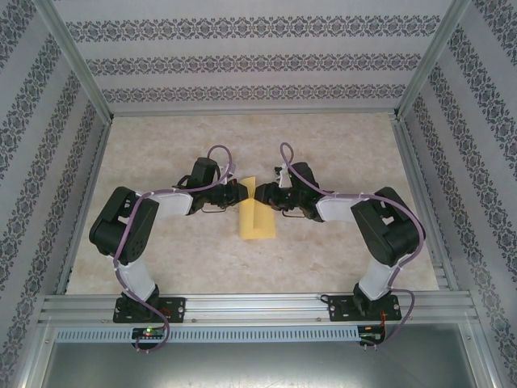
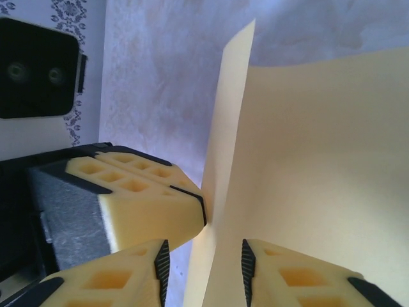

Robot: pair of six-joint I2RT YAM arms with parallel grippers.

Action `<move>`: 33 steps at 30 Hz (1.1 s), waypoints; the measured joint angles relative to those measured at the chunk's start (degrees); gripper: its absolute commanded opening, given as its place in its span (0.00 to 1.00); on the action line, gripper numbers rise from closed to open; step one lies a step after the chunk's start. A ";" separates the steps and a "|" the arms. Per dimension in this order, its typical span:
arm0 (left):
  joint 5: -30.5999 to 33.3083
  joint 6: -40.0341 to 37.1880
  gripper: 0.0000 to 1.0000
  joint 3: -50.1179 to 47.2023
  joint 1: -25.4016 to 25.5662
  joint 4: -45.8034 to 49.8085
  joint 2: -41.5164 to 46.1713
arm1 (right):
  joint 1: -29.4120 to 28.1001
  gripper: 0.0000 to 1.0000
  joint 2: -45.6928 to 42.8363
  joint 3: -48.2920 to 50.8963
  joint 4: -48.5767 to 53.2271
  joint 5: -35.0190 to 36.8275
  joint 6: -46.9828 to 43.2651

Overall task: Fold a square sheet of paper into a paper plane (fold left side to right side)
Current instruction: First fold in half a square sheet of paper at the center of the table.

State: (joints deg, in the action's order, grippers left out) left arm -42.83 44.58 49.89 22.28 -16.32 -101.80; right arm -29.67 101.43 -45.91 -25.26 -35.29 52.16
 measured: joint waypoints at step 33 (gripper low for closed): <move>9.49 -6.71 0.55 -0.72 1.42 13.00 5.40 | 0.31 0.00 0.11 -5.79 22.80 10.60 -11.34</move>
State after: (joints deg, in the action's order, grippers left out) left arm -33.34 37.87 49.17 23.70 -3.31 -96.40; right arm -29.36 101.54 -51.70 -2.46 -24.69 40.82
